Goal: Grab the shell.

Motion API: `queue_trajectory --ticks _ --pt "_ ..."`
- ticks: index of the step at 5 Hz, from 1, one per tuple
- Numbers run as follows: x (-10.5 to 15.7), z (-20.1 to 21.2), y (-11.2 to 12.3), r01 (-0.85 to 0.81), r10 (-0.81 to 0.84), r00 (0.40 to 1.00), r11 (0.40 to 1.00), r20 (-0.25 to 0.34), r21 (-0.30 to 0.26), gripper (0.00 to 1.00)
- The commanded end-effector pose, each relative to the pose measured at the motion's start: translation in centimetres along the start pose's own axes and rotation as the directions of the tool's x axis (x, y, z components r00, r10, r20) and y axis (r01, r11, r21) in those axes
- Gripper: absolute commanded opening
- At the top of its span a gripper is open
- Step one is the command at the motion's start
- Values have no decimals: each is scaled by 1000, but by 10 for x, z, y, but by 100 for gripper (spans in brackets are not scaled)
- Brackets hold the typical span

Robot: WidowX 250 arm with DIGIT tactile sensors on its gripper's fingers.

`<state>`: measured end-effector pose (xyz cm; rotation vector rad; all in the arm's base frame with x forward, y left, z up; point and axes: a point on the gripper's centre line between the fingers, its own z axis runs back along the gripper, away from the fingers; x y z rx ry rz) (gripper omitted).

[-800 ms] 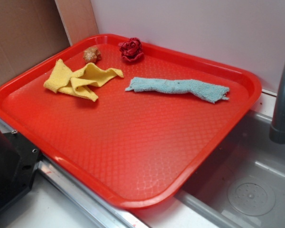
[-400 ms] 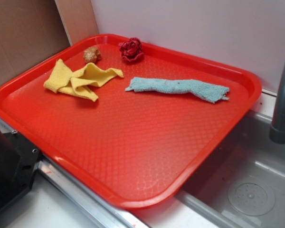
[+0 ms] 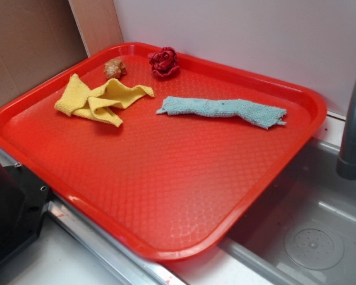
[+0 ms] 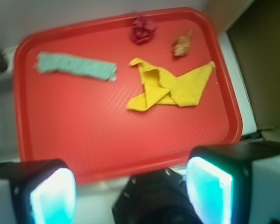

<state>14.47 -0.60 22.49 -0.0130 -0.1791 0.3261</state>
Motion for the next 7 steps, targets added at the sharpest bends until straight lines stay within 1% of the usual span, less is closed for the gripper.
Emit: queue_trajectory --ticks 1,2,3,4,5,6,7 --pt "52 -36 22 -325 311 941 940 132 101 100" --pt "76 -55 37 -488 455 863 864 218 125 100" --pt "93 -71 48 -552 515 822 826 244 114 100" --pt "114 -95 64 -569 526 807 815 267 113 100" --pt "131 -122 84 -581 541 803 803 250 129 100" --pt "141 -142 91 -589 544 798 794 259 151 100" --pt "149 -165 99 -582 546 806 803 230 133 100"
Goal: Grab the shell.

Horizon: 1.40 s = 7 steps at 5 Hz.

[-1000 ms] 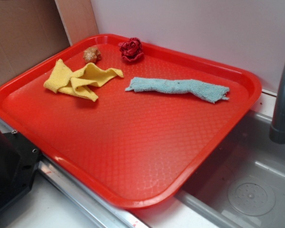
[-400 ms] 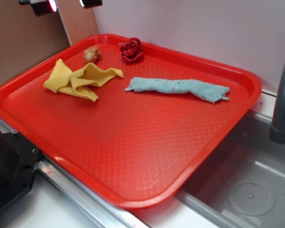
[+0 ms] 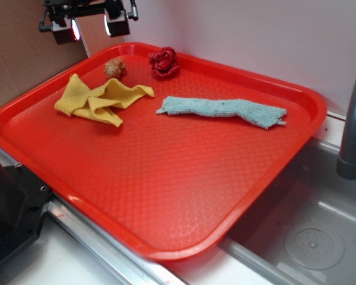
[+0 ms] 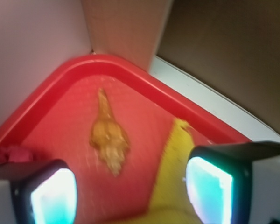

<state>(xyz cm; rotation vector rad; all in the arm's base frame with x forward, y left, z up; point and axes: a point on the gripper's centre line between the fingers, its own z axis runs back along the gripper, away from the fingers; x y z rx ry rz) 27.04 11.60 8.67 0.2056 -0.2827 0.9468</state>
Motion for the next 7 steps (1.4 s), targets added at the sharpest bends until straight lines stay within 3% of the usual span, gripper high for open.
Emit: queue_trajectory --ticks 1,2,3,4,5,6,7 --pt "25 -34 -1 11 -12 1000 996 -10 -92 100" --pt "24 -48 3 8 -10 1000 997 -29 -80 100" --pt "21 -59 3 30 -43 995 990 -93 -140 100" --pt "20 -66 1 37 -52 993 990 -106 -135 100" --pt "21 -71 0 32 -47 993 990 -110 -138 0" --pt "18 -67 0 14 -27 995 991 -98 -134 0" --pt "19 -53 2 14 -17 999 997 -41 -79 0"
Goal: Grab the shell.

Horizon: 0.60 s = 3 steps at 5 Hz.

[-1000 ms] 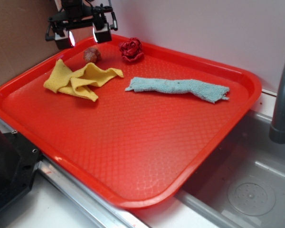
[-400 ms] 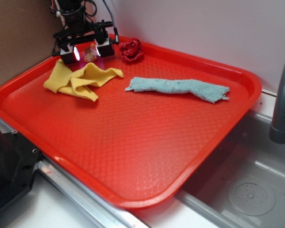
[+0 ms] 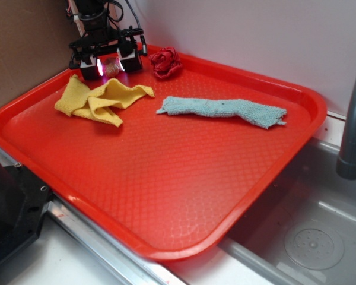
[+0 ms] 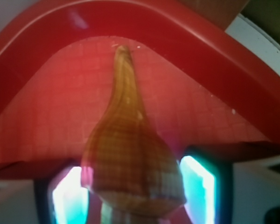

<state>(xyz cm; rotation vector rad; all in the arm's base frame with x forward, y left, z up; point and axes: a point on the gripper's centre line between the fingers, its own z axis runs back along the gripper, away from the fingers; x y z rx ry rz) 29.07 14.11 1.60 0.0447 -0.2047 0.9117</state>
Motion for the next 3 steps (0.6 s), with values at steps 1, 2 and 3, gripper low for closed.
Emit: queue_trajectory --ticks 1,2,3 --pt "4 53 0 3 -10 993 998 119 61 0" --pt "-8 91 -13 129 -134 987 990 86 58 0" --pt "-38 129 -28 246 -246 968 969 52 4 0"
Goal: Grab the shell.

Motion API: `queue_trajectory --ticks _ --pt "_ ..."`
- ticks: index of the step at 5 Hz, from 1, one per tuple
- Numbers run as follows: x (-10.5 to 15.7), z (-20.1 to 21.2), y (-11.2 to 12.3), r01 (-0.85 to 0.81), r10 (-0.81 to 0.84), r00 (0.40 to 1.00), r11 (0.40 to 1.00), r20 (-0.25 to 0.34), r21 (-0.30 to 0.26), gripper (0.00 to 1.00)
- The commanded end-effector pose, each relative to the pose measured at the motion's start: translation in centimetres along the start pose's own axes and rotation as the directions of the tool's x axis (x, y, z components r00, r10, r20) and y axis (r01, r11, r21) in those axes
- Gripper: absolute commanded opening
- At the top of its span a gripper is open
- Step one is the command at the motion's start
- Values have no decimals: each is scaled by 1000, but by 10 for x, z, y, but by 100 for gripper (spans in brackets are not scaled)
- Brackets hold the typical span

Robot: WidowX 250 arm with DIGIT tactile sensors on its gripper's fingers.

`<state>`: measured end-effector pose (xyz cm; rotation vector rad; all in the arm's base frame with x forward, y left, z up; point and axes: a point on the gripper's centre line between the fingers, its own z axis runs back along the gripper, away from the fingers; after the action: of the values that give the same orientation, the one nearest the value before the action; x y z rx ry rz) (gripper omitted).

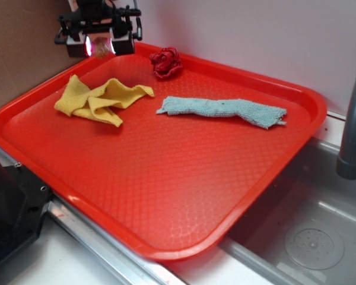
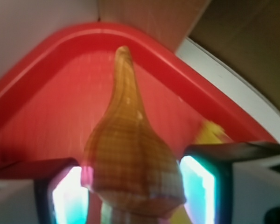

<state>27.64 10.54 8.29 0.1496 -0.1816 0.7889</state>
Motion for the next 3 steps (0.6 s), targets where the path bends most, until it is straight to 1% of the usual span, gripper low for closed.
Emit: queue_trajectory --ticks 1,2,3 --pt "-40 90 -20 226 -227 974 965 6 -135 0" --pt "-66 116 -28 327 -338 940 928 -35 -176 0" --pt "-91 140 -27 405 -414 910 899 -23 -166 0"
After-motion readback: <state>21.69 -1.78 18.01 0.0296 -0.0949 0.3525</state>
